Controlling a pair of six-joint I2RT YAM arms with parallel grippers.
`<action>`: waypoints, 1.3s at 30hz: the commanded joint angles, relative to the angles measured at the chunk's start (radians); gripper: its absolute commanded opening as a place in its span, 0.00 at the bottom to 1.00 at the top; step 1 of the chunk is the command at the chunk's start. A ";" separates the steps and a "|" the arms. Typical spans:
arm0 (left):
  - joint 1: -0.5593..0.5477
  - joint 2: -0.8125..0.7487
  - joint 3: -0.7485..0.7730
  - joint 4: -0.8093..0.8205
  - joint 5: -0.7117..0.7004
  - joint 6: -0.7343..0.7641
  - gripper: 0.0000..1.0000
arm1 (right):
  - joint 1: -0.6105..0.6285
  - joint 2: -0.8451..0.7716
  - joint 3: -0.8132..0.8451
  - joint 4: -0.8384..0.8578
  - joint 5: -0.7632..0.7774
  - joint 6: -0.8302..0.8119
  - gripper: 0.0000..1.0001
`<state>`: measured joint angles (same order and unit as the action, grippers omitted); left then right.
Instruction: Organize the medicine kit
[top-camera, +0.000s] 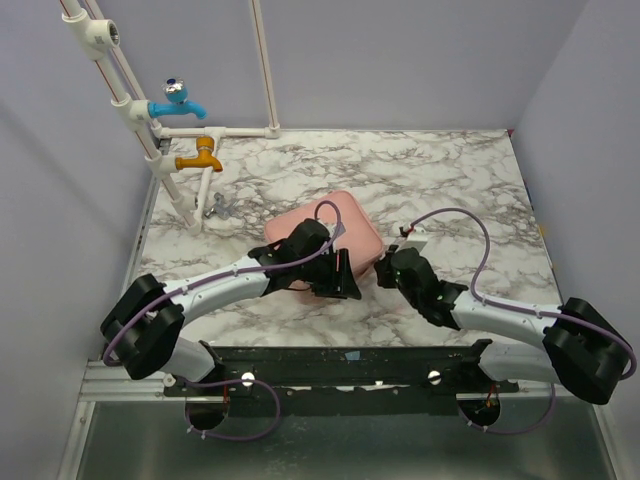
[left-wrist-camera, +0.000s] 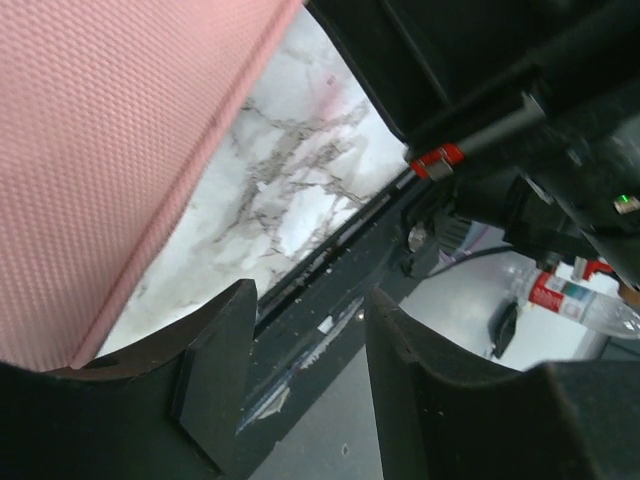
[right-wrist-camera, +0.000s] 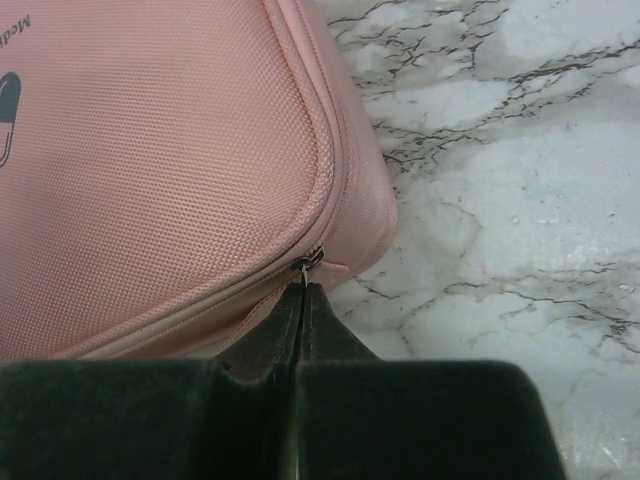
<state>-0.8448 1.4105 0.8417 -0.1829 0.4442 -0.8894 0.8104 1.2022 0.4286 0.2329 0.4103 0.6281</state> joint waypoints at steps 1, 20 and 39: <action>-0.002 0.006 0.009 -0.061 -0.143 0.025 0.48 | 0.046 0.000 -0.025 -0.052 0.004 0.034 0.01; 0.204 -0.047 -0.035 -0.104 -0.286 0.125 0.49 | 0.221 -0.043 -0.050 -0.104 0.027 0.073 0.01; 0.296 -0.160 -0.108 -0.134 -0.237 0.172 0.48 | 0.339 0.164 0.058 -0.058 0.087 0.085 0.01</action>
<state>-0.5564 1.3418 0.7673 -0.2829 0.2184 -0.7235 1.1381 1.3170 0.4873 0.2226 0.5041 0.6998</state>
